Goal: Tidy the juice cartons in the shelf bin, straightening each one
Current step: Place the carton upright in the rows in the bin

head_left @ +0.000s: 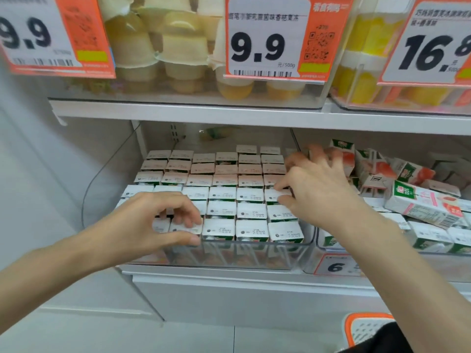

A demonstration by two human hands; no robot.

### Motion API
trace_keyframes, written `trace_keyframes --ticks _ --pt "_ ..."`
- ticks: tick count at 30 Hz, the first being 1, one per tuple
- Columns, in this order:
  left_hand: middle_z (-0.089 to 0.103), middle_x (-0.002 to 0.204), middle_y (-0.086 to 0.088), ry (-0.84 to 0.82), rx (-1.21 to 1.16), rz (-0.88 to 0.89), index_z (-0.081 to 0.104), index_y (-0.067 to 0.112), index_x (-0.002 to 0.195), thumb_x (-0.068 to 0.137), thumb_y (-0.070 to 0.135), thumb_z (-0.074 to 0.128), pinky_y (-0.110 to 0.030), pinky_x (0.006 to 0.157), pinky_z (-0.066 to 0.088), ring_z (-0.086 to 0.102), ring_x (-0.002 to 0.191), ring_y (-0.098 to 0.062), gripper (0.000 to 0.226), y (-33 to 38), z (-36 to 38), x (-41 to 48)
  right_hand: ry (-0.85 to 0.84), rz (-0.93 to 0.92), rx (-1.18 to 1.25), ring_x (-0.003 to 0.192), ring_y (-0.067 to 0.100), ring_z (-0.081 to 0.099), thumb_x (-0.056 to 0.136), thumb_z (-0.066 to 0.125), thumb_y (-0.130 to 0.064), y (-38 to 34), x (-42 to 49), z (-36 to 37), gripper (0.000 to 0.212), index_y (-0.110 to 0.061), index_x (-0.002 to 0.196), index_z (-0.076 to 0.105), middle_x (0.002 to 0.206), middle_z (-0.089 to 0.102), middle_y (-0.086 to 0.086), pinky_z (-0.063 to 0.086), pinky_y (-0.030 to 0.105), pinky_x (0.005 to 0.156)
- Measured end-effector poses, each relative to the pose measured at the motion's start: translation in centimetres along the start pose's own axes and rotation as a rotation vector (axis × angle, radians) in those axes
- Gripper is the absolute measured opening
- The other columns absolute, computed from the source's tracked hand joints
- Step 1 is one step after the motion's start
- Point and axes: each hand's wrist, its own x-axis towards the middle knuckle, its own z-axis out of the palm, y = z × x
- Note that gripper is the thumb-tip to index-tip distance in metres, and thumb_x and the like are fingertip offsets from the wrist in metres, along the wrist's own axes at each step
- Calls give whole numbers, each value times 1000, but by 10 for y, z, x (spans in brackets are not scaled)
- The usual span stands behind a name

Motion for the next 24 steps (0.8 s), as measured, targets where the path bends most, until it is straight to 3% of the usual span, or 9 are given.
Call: trace_keyframes --ticks 3,6,8,13,15,17,24 --pt "71 89 15 7 66 -12 73 40 92 76 62 85 -21 74 48 64 85 -13 30 -12 -11 -20 90 -145 186 138 23 27 98 63 -57 -26 -20 4 30 -41 121 74 137 55 -11 17 44 107" --pt "66 91 20 10 142 -10 69 42 93 77 60 84 -21 74 46 60 86 -9 29 -19 -16 -35 62 -330 385 110 9 43 96 63 -60 -54 -33 10 26 -37 95 74 99 65 -18 24 32 95" --pt "62 93 23 31 202 23 66 43 97 81 62 79 -23 76 47 60 89 -4 29 -21 -13 -42 28 -400 405 97 9 47 93 66 -61 -61 -34 14 28 -34 92 71 88 65 -16 26 27 84" --pt "57 89 24 97 307 63 66 33 94 87 34 85 -25 74 46 56 88 -5 20 -19 -3 -45 116 -458 364 83 10 51 95 74 -35 -69 -37 26 9 -29 88 72 83 61 -15 27 26 80" --pt "59 89 22 107 321 71 67 30 93 88 29 86 -23 73 46 55 86 -4 20 -17 -3 -45 120 -419 406 81 6 45 96 73 -33 -69 -40 27 10 -28 88 72 81 58 -17 26 22 78" --pt "60 87 20 119 313 80 67 28 91 87 25 88 -30 71 50 56 84 -6 21 -16 -4 -45 143 -419 411 79 7 45 96 73 -31 -68 -43 28 11 -27 86 72 80 58 -16 28 22 79" --pt "61 87 19 149 314 92 69 29 90 87 38 73 -40 67 56 59 80 -6 10 -9 -10 -46 251 -463 378 78 20 56 92 71 -24 -74 -47 32 10 -20 84 72 80 60 -8 47 30 70"
